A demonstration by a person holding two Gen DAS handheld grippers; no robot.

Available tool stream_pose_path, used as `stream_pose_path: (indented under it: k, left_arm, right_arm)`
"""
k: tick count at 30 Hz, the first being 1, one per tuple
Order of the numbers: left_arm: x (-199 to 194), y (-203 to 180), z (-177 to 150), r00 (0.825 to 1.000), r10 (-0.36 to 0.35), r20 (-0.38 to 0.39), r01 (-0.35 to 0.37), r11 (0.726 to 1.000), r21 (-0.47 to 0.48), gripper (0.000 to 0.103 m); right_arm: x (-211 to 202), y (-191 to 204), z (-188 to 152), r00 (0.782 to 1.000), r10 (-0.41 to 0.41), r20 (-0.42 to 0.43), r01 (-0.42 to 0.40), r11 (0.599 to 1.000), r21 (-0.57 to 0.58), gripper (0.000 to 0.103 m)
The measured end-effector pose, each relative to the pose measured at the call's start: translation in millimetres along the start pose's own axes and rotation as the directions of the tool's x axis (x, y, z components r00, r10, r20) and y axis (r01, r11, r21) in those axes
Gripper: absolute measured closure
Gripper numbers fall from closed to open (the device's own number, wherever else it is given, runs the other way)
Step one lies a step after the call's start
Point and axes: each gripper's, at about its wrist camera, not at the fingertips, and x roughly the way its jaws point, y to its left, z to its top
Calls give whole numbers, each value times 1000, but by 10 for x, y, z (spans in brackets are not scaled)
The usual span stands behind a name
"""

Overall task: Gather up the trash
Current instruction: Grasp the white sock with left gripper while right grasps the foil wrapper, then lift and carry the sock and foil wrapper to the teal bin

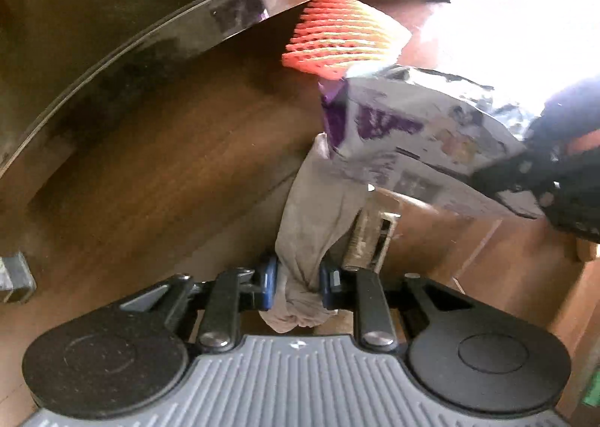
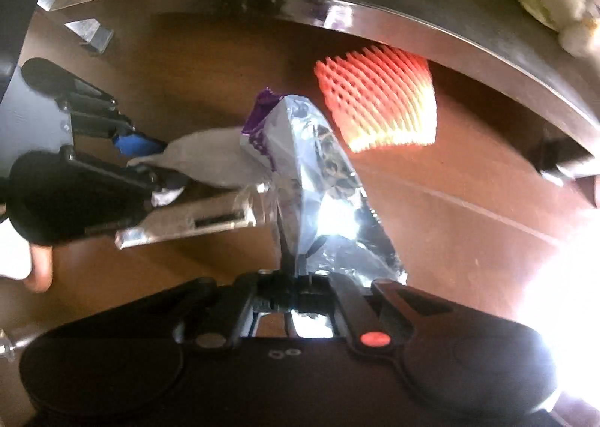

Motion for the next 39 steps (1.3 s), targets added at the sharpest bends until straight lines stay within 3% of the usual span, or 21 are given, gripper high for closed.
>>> stream_pose_path:
  k: [5, 9, 14, 19, 24, 30, 37, 39]
  left_arm:
    - [-302, -38, -24, 1000, -6, -11, 6, 1000, -24, 84]
    - [-719, -110, -35, 1000, 1, 14, -1, 1000, -31, 84]
    - [-1470, -239, -70, 995, 21, 95, -17, 999, -43, 84]
    - [-2318, -403, -116, 977, 33, 209, -11, 995, -104, 84]
    - [-3169, -666, -247, 940, 65, 335, -25, 992, -121, 84]
    - [-3981, -1076, -377, 882, 108, 459, -53, 990, -130, 84]
    - [-4818, -1483, -509, 817, 117, 565, -62, 991, -115, 84]
    - [-5048, -1635, -513, 796, 113, 595, -69, 993, -97, 84]
  right_arm:
    - [-528, -4, -120, 1000, -11, -7, 11, 997, 79, 103]
    - [-1061, 58, -156, 999, -20, 48, 12, 988, 157, 103]
    - [-1817, 186, -241, 984, -53, 171, 5, 962, 271, 103]
    - [-2601, 360, -510, 952, -97, 289, -1, 948, 319, 103]
    - [-3321, 587, -915, 903, -149, 403, 12, 946, 324, 103]
    - [-4062, 760, -1423, 831, -210, 514, 28, 940, 339, 103]
    - [-4753, 753, -1946, 737, -269, 620, 30, 929, 368, 103]
    - [-4963, 722, -2090, 700, -292, 651, 31, 924, 381, 103]
